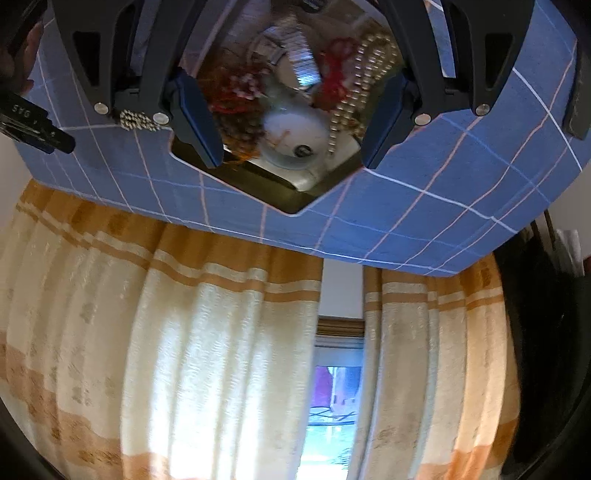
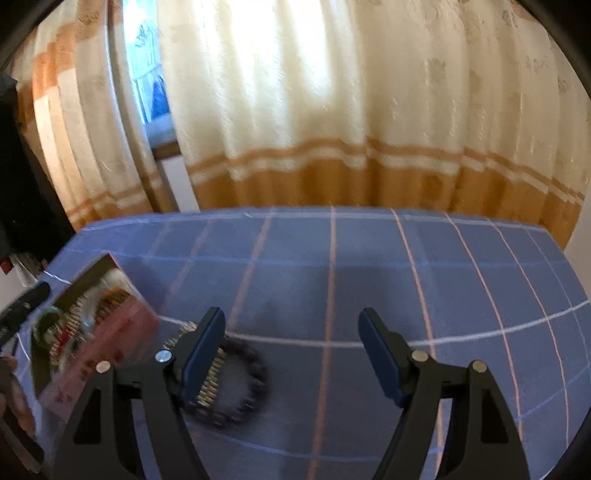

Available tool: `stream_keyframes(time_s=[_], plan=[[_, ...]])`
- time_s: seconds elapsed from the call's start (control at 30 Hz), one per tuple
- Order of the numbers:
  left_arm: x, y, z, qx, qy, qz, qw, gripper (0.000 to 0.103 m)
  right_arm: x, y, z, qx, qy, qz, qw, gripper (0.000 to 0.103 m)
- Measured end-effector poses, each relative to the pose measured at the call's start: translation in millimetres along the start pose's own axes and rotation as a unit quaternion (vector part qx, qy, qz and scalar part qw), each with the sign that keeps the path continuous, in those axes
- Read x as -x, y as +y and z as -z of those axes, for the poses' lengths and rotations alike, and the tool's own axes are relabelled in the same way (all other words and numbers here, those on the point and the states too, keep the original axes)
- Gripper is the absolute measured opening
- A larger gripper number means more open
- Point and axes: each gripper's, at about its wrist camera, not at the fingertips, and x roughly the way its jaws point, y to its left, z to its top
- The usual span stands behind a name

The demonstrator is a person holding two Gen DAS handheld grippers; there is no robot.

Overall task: Organize jewelry
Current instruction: 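Move back and grasp the dark bead bracelet with the right tool, then grasp the silver bead chain with the left tool while the right tool carries the dark beads to the tin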

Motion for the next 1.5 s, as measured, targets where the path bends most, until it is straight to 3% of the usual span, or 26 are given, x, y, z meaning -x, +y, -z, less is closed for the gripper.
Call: stream_keyframes(time_s=[0.07,0.17,0.23,0.27,0.3,0.33,0.4,0.53,0.6,0.87,1.2,1.33,1.37,1.4,1.43,1.5], plan=[[1,-12,1,-0.016,0.004,0.002,0.9999,0.077,-10,0,4,0.003,0.031,-0.015,0.999,0.074],[1,-29,1,-0.042,0.010,0.005,0.9991,0.077,-26,7,13,0.018,0.070,-0.022,0.997,0.053],[-1,-36,0,-0.049,0.017,0.013,0.9986,0.077,-36,17,23,0.041,0.094,-0.020,0.995,0.053],[-2,-39,0,-0.052,0.020,0.017,0.9983,0.077,-43,22,27,0.056,0.111,-0.013,0.992,0.054],[-3,-44,0,-0.057,0.027,0.022,0.9978,0.077,-41,25,31,0.071,0.102,0.002,0.992,0.046],[-5,-49,1,-0.063,0.033,0.027,0.9971,0.077,-40,28,32,0.083,0.104,0.023,0.991,0.045],[-6,-60,1,-0.073,0.039,0.037,0.9959,0.077,-38,25,32,0.081,0.112,0.022,0.990,0.017],[-12,-90,2,-0.103,0.056,0.071,0.9905,0.077,-32,12,32,0.098,0.104,0.084,0.986,0.016],[-17,-102,2,-0.113,0.067,0.091,0.9872,0.077,-27,-2,30,0.084,0.103,0.082,0.988,0.016],[-43,-150,20,-0.168,0.110,0.113,0.9731,0.077,-3,-33,15,0.040,0.068,0.091,0.993,0.016],[-80,-178,40,-0.202,0.159,0.106,0.9605,0.077,9,-46,10,0.015,0.043,0.078,0.996,0.016],[-88,-174,41,-0.188,0.172,0.114,0.9603,0.064,9,-38,10,0.018,0.033,0.060,0.998,0.016],[-87,-174,40,-0.189,0.170,0.115,0.9604,0.050,9,-37,10,0.018,0.033,0.058,0.998,0.016],[-85,-174,40,-0.191,0.166,0.118,0.9602,0.028,8,-37,10,0.019,0.031,0.056,0.998,0.016],[-83,-175,41,-0.199,0.163,0.121,0.9588,0.017,8,-36,10,0.019,0.029,0.054,0.998,0.016],[-77,-176,44,-0.210,0.157,0.118,0.9578,0.014,9,-34,11,0.018,0.026,0.049,0.998,0.016]])
